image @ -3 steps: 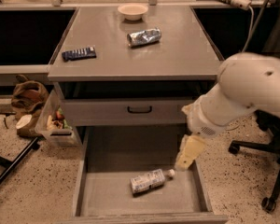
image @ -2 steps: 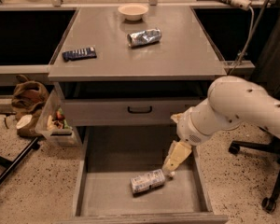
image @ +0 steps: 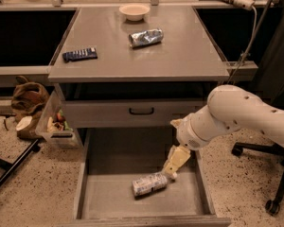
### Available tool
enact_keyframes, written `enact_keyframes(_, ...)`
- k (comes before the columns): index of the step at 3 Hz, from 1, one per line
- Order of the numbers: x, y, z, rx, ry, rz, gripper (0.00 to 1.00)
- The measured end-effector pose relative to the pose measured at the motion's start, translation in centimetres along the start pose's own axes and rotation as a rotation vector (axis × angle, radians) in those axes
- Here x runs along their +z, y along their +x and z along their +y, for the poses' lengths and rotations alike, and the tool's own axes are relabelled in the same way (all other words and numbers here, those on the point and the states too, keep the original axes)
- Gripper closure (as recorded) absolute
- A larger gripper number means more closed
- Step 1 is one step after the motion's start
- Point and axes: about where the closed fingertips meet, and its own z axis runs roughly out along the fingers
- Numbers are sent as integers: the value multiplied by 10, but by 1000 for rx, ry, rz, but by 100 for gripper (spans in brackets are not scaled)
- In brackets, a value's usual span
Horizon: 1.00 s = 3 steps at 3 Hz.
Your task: Pick blue plastic bottle from middle drawer and place on counter
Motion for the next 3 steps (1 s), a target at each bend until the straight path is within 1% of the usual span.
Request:
enact_keyframes(1,19,3,-2,-4,-17,-13,0)
enact_keyframes(2,54,2,-8,-37,-50,-64,0)
enact_keyframes(3,106,10,-11,-62,-116,-141,0)
